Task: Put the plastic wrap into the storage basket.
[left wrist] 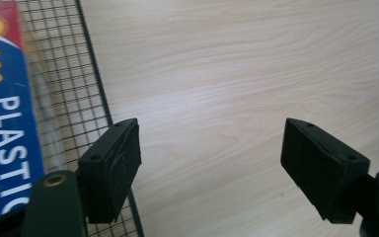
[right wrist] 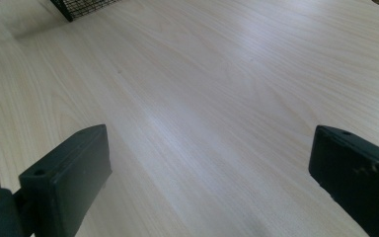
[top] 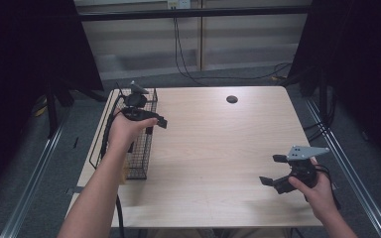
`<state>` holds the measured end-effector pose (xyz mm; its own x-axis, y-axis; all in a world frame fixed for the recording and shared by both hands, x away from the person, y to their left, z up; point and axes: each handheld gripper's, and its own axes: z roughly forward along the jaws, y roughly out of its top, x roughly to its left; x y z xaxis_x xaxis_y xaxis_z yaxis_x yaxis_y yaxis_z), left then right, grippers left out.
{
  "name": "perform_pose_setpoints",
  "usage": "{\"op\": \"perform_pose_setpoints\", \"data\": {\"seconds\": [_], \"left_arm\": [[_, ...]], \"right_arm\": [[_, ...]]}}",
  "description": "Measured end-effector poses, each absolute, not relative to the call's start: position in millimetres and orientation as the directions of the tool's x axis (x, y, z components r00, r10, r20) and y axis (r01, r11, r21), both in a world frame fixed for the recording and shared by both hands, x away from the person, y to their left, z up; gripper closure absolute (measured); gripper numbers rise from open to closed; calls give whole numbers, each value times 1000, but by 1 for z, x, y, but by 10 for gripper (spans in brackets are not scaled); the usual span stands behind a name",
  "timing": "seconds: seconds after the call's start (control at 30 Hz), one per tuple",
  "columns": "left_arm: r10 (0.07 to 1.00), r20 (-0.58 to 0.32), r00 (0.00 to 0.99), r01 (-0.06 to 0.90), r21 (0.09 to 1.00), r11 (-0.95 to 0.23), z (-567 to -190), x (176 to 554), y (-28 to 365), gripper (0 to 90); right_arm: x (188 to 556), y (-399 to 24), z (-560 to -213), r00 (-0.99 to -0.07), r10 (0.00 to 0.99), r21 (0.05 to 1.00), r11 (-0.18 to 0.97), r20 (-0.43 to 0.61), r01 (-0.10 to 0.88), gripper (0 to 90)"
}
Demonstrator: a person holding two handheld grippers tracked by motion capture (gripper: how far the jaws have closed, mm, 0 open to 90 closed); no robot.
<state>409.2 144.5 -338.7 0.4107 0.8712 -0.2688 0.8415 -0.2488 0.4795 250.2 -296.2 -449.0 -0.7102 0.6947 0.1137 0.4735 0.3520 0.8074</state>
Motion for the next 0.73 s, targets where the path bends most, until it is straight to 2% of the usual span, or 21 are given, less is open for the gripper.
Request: {"op": "perform_pose_setpoints", "data": {"seconds": [0.43,0.73], "left_arm": [[817,-305,488,813,501,-298,-354,396,122,203],[773,-300,559,769,536,-348,-372,381,101,188]], "right_arm": [[250,-296,-449,-715,690,806,356,114,473,23],[250,-295,-451,-713,691,799,362,115,480,23]]}}
